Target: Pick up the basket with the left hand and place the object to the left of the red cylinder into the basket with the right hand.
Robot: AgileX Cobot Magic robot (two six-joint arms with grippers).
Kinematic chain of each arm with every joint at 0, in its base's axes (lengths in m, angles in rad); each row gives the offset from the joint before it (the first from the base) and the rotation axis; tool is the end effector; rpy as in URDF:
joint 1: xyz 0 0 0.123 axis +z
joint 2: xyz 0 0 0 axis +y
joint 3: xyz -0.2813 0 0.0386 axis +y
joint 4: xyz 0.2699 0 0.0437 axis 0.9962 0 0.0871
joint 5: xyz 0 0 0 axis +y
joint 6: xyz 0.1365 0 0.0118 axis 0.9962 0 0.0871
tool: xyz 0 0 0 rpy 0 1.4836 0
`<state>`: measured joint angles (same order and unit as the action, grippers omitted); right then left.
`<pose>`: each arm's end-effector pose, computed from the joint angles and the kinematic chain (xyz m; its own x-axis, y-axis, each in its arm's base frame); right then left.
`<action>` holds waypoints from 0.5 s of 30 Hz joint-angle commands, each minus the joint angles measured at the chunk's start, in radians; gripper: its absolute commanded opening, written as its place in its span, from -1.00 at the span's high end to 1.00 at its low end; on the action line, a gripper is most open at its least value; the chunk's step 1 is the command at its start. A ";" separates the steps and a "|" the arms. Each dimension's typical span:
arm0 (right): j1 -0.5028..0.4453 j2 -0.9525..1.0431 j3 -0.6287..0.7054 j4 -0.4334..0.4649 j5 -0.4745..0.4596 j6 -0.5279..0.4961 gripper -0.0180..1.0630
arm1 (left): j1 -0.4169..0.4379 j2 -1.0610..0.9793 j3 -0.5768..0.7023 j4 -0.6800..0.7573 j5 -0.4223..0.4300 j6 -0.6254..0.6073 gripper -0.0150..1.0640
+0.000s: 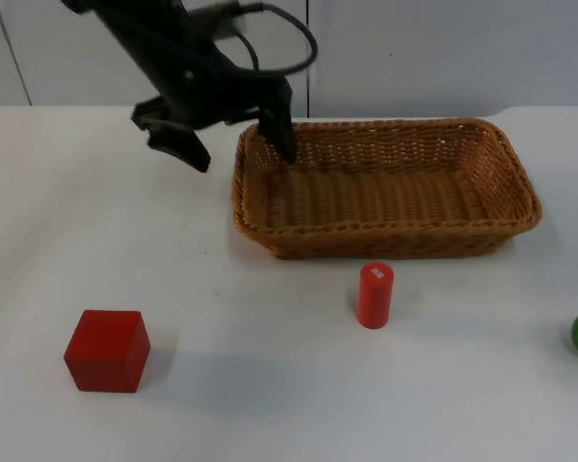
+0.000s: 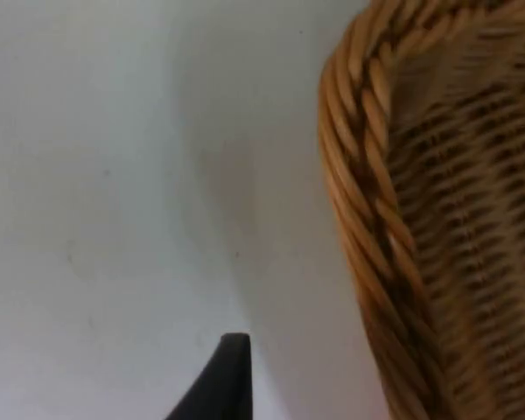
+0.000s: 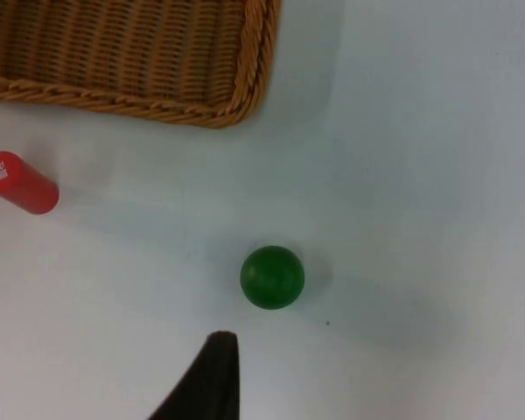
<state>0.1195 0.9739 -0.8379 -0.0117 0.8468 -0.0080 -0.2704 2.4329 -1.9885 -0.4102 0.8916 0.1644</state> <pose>0.2312 0.0265 0.2770 -0.7731 -0.1087 -0.6249 -0.1260 0.9919 -0.0167 0.5162 -0.1872 0.0785 -0.9324 0.1577 -0.3252 0.2668 0.9074 -0.3248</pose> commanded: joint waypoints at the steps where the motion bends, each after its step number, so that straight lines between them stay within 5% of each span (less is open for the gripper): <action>1: -0.006 -0.001 -0.008 -0.002 -0.005 0.001 -0.98 | -0.008 0.039 -0.044 0.009 0.019 -0.015 -0.97; 9: -0.006 -0.001 -0.008 -0.004 -0.017 0.001 -0.98 | -0.026 0.133 -0.112 0.003 0.031 -0.015 -0.94; 15: -0.006 -0.001 -0.008 -0.004 -0.023 0.001 -0.98 | -0.026 0.140 -0.112 0.001 0.031 -0.015 -0.17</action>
<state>0.1195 0.9739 -0.8379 -0.0117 0.8368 -0.0080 -0.2906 2.5741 -2.0951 -0.4059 0.9197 0.1561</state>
